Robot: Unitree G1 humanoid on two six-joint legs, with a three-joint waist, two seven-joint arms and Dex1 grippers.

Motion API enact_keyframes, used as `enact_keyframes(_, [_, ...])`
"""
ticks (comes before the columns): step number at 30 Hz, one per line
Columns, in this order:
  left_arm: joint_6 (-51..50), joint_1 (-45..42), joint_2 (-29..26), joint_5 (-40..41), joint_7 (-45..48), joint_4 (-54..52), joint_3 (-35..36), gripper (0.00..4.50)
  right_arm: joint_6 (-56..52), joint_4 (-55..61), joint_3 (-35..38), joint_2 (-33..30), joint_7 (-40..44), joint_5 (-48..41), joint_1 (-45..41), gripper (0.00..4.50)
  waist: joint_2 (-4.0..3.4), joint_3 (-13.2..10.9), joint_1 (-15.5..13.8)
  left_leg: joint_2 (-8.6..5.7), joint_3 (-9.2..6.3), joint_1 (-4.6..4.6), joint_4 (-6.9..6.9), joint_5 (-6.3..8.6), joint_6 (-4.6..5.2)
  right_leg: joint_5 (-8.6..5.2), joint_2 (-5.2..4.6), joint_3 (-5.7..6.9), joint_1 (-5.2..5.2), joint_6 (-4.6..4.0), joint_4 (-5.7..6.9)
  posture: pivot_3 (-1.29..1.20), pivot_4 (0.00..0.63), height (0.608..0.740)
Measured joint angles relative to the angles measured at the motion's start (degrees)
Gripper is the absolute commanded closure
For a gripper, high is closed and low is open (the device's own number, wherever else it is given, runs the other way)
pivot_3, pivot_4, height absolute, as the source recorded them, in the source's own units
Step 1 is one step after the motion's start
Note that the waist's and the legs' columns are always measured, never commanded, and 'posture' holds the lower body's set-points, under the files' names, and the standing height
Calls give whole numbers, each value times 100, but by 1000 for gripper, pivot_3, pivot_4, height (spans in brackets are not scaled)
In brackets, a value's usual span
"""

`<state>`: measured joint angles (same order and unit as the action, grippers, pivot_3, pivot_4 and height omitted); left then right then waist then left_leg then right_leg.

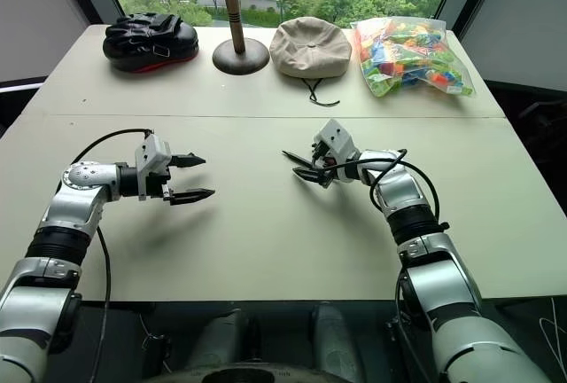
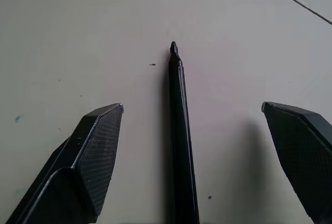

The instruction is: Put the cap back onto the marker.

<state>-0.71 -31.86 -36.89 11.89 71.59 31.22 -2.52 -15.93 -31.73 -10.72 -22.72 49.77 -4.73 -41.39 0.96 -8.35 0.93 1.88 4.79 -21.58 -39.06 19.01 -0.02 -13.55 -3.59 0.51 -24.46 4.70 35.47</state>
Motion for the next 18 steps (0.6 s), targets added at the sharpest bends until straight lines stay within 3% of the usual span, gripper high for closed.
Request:
enact_keyframes(2, [-1,0,0,0,-38,-2,1,0,-5,-1,-15,2,44,11,0,48,0,0,5,0,0,0,0,0,0,0,0,0,0,0,0,0,150,740])
enact_keyframes(4, [-2,0,1,0,-66,-2,1,0,-5,0,-25,2,72,37,0,561,0,0,6,0,0,0,0,0,0,0,1,0,0,0,0,0,150,740])
enact_keyframes(12, [2,-18,98,-5,-123,0,-2,0,11,10,-28,122,117,151,0,4467,1,1,7,0,0,4,-1,-1,-1,0,1,0,2,0,5,0,150,740])
enact_keyframes(18, [10,-101,108,-12,-178,23,-3,0,26,12,-25,138,124,216,-1,4467,1,1,8,0,0,6,-1,-2,-3,0,1,0,2,0,8,0,150,740])
